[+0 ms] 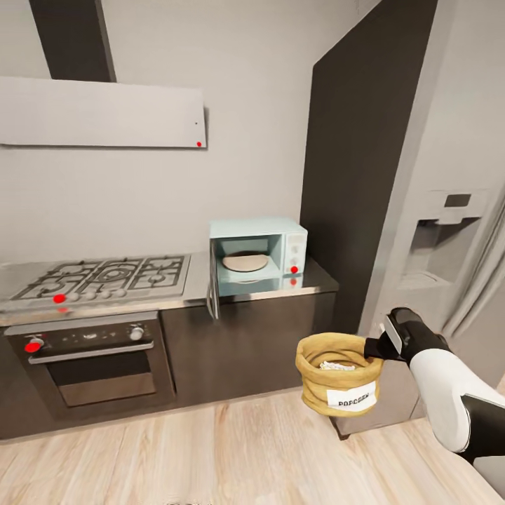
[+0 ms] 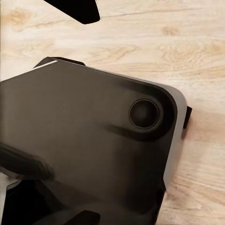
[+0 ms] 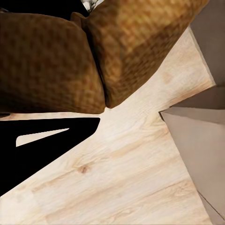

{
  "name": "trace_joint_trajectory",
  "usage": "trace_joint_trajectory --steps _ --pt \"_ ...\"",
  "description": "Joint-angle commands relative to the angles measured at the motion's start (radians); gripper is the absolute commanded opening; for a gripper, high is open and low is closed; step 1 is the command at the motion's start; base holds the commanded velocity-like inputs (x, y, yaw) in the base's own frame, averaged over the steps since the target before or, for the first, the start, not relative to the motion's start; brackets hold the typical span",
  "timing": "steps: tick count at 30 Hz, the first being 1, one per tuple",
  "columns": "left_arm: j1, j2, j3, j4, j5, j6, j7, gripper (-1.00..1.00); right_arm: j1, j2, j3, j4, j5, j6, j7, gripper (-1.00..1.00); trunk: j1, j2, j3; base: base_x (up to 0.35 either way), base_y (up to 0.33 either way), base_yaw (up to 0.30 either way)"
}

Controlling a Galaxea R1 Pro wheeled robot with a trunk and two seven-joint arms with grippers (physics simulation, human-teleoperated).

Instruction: In the kitchen, take the popcorn bag from the countertop, put it into the microwave, and heat it until the popcorn is cooked so the cooked popcorn ends up inside the bag.

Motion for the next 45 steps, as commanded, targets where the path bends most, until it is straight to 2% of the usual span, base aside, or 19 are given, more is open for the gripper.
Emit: trace_joint_trajectory --steps 1,27,42,45 --pt "0.0 0.0 0.0 0.0 0.003 -0.002 0.003 1.0 -0.001 0.001 -0.007 -0.001 0.006 0.004 0.004 -1.0 0.0 -0.001 -0.001 0.0 0.0 0.269" --pt "0.0 0.0 0.0 0.0 0.003 -0.003 0.003 1.0 -0.001 0.01 -0.006 0.002 0.008 0.002 0.002 -1.0 0.0 -0.001 -0.001 0.0 0.0 0.266" --pt "0.0 0.0 -0.001 0.0 0.003 -0.004 0.003 1.0 -0.001 0.012 -0.006 0.002 0.005 -0.011 0.018 -1.0 0.0 -0.001 -0.001 0.0 0.0 0.014" --pt "0.0 -0.001 -0.001 0.0 0.002 -0.004 0.003 1.0 -0.001 0.026 -0.006 -0.001 0.005 -0.01 0.022 -1.0 0.0 -0.001 -0.001 0.0 0.0 0.0"
